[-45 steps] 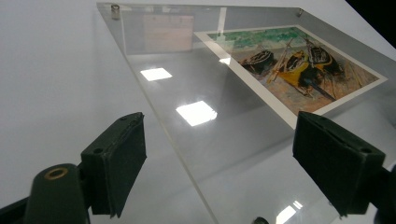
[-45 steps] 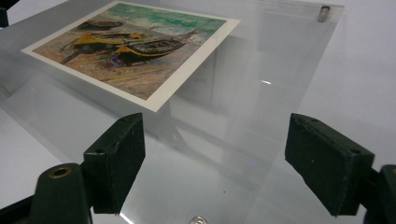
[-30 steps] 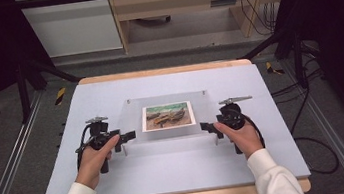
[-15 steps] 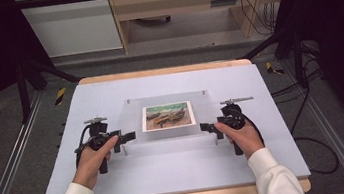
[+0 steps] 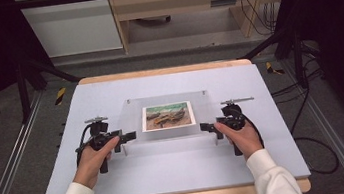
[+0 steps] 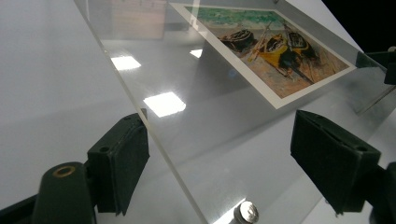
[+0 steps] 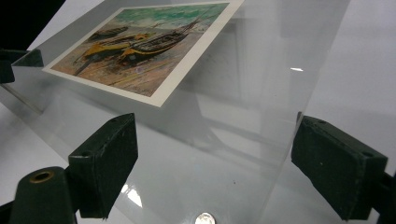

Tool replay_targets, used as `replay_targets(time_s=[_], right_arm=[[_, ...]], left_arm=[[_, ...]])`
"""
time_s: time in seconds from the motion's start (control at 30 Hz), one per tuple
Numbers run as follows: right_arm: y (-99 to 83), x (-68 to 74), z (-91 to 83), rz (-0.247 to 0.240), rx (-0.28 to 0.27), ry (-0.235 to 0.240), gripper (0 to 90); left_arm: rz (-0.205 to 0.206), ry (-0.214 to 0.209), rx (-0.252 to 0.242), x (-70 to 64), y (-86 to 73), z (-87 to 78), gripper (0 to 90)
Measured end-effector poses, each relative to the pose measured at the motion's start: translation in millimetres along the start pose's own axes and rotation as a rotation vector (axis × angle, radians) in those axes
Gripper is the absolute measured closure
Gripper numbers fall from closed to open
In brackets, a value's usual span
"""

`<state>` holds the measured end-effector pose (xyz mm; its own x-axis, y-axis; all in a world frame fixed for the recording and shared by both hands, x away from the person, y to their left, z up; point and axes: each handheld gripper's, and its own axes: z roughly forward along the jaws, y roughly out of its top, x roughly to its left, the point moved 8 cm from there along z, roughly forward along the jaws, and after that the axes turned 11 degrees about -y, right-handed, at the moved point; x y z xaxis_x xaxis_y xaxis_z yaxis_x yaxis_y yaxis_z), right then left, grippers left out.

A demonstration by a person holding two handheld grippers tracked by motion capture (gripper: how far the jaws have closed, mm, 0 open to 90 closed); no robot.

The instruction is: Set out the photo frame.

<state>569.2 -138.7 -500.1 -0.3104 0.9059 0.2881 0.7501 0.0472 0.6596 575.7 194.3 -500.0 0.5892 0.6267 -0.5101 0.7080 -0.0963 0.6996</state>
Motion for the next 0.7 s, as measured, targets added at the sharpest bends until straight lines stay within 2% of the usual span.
replay_targets(time_s=[0.13,0.17,0.23,0.37,0.57,0.7], right_arm=[[0.5,-0.5,-0.5,0.006,-0.005,-0.009,16.6],[0.7,-0.7,-0.4,0.004,-0.005,-0.012,17.0],[1.9,-2.5,-1.0,0.010,-0.007,-0.018,19.3],[6.8,-9.8,-2.3,0.020,-0.035,-0.028,23.0],[15.4,-15.6,-3.1,-0.011,-0.053,-0.067,23.4],[17.5,-16.4,-3.9,-0.033,-0.064,-0.072,24.3]], left_arm=[[-0.013,0.023,0.008,-0.7,1.2,-0.1,20.7],[-0.014,0.030,0.021,-1.2,1.7,-0.1,21.4],[-0.009,0.035,0.016,-1.3,3.6,2.1,21.4],[0.017,0.047,-0.013,-2.4,9.3,8.9,21.5],[0.062,0.083,-0.043,-2.9,18.7,15.9,22.4],[0.082,0.093,-0.051,-4.1,18.8,15.2,22.4]])
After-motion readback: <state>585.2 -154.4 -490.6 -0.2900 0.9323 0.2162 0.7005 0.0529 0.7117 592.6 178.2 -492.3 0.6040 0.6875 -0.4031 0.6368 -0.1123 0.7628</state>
